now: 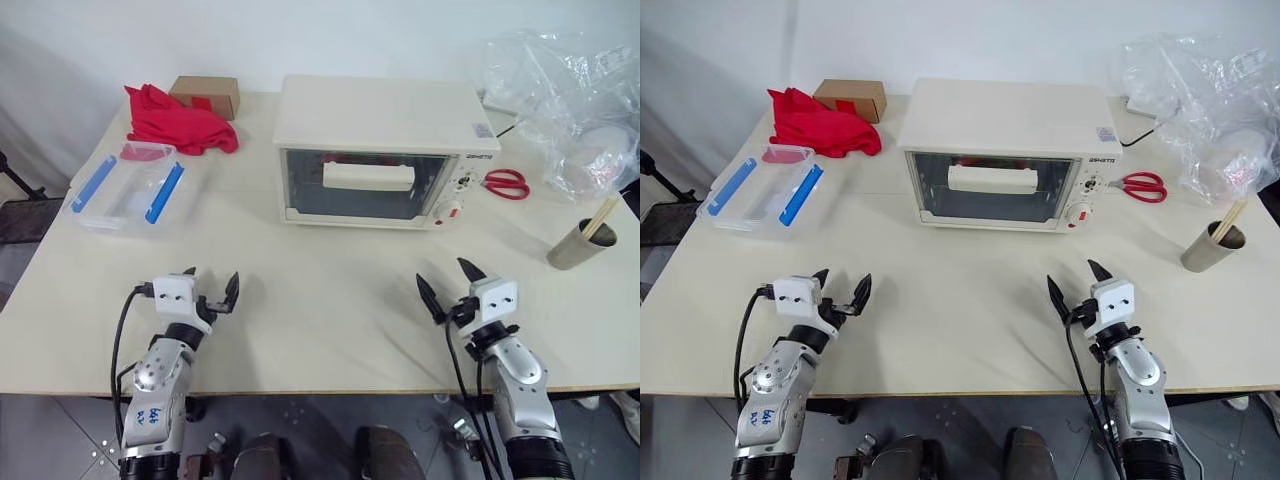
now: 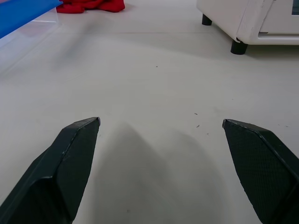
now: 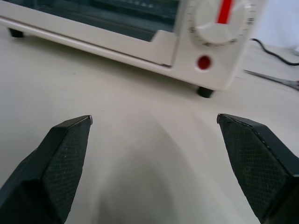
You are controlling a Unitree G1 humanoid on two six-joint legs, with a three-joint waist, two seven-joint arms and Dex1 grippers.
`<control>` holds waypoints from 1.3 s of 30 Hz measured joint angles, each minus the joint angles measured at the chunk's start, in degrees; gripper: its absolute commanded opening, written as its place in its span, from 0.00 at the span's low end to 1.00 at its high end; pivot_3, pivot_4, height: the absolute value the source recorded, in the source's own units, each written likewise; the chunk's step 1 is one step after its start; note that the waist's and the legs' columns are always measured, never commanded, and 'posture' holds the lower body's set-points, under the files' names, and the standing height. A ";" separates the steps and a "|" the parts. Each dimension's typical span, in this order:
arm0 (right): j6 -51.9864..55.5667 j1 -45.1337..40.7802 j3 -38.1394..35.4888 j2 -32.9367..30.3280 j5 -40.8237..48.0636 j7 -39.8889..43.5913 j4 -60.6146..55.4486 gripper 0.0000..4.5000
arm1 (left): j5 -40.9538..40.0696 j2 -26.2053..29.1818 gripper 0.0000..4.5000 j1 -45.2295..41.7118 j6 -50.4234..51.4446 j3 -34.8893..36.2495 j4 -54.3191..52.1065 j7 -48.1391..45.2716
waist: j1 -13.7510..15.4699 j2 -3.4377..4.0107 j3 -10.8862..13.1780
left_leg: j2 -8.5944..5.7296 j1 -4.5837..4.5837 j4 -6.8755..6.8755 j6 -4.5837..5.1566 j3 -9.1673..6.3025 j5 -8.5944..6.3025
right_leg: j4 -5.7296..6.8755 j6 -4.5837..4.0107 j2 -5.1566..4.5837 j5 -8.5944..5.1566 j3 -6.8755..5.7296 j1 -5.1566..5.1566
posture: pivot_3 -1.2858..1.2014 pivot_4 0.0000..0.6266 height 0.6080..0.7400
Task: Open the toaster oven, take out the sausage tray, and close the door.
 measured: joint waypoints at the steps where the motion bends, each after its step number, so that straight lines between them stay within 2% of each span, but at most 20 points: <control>1: 0.04 0.00 0.12 0.00 0.11 0.07 -0.04 1.00 | -0.06 0.30 0.99 0.04 0.07 0.00 0.00 -0.20 | 0.01 0.00 0.00 | 0.00 0.00 0.00 0.00 -0.01 0.00 | 0.00 0.00 0.00 0.00 0.00 0.00 | 0.52 0.24 1.00; 3: 0.33 -0.01 0.40 -0.02 0.41 0.43 -0.36 1.00 | -0.64 1.09 0.99 0.16 0.25 0.20 0.00 -1.16 | 0.03 0.00 0.00 | 0.00 0.00 0.00 0.00 -0.01 0.00 | 0.00 0.00 0.00 0.00 0.00 0.00 | 0.52 0.24 1.00; 5: 1.15 -0.03 1.10 -0.22 1.25 1.73 -1.47 1.00 | -5.00 1.14 0.99 0.38 0.17 1.31 -0.56 -4.52 | 0.00 0.00 0.00 | 0.05 -0.01 0.00 0.00 0.00 0.00 | -0.01 0.00 0.00 0.00 0.00 -0.01 | 0.52 0.24 1.00; 6: 3.73 -0.40 2.03 -0.59 3.34 3.64 -3.57 1.00 | -10.55 2.17 0.99 1.07 0.52 2.12 -2.27 -9.57 | 0.00 0.01 0.01 | 0.13 -0.04 0.00 0.00 -0.01 0.00 | 0.01 -0.01 0.00 0.00 0.00 -0.04 | 0.52 0.24 1.00; 8: 7.37 -1.53 2.53 -1.19 6.71 5.95 -6.79 1.00 | -16.39 5.05 0.99 1.15 1.69 2.83 -4.65 -15.53 | -0.08 0.04 0.03 | 0.18 -0.02 0.01 -0.01 -0.02 0.00 | 0.05 -0.03 0.00 -0.02 0.01 -0.05 | 0.52 0.24 1.00; 11: 14.20 -5.85 3.06 -3.53 11.98 9.50 -11.69 1.00 | -25.21 12.84 0.99 0.90 7.24 4.61 -7.40 -24.36 | -0.11 0.06 0.03 | 0.10 0.00 0.01 -0.02 -0.02 0.01 | 0.08 -0.05 0.02 -0.03 0.01 -0.05 | 0.52 0.24 1.00; 13: 17.35 -8.82 3.42 -4.73 13.67 11.26 -12.73 1.00 | -27.97 17.38 0.99 0.76 10.21 5.22 -7.47 -28.62 | -0.08 0.06 0.03 | 0.06 0.00 0.00 -0.02 -0.03 0.01 | 0.05 -0.05 0.02 -0.03 0.01 -0.05 | 0.52 0.24 1.00; 18: 21.15 -15.64 4.37 -4.76 14.88 13.02 -12.27 1.00 | -32.00 21.68 0.99 -1.42 15.05 5.49 -7.54 -33.50 | 0.08 0.07 0.04 | 0.00 -0.06 0.01 -0.01 -0.05 0.00 | 0.02 -0.05 0.01 -0.02 0.00 -0.04 | 0.52 0.24 1.00; 24: 20.89 -22.18 4.26 -4.06 14.71 14.25 -8.37 1.00 | -30.95 20.08 0.99 -5.05 12.72 5.55 -6.70 -31.87 | -0.04 0.07 0.04 | -0.01 -0.06 -0.02 -0.02 -0.03 0.00 | 0.03 -0.04 0.03 -0.02 -0.02 -0.06 | 0.52 0.24 1.00; 31: 20.52 -22.43 4.64 -4.05 14.63 18.02 -8.16 1.00 | -31.09 18.77 0.99 -4.48 12.63 6.51 -6.53 -30.39 | -0.23 0.09 0.05 | 0.02 -0.06 -0.05 -0.03 -0.01 0.00 | 0.03 -0.04 0.06 -0.02 -0.02 -0.09 | 0.52 0.24 1.00; 38: 14.67 -18.44 9.73 -10.64 10.27 28.82 -10.68 1.00 | -32.96 18.90 0.99 -6.73 15.62 8.02 -5.12 -29.26 | -0.41 0.18 0.11 | 0.05 -0.06 -0.10 -0.04 0.05 0.01 | 0.01 -0.04 0.10 -0.02 0.00 -0.15 | 0.52 0.24 1.00; 39: 12.91 -17.85 10.56 -11.23 9.38 30.27 -10.53 1.00 | -33.70 18.90 0.95 -7.93 15.81 8.54 -4.17 -29.26 | -0.40 0.18 0.11 | 0.05 -0.06 -0.10 -0.05 0.05 0.01 | 0.00 -0.04 0.10 -0.02 0.00 -0.15 | 0.52 0.24 1.00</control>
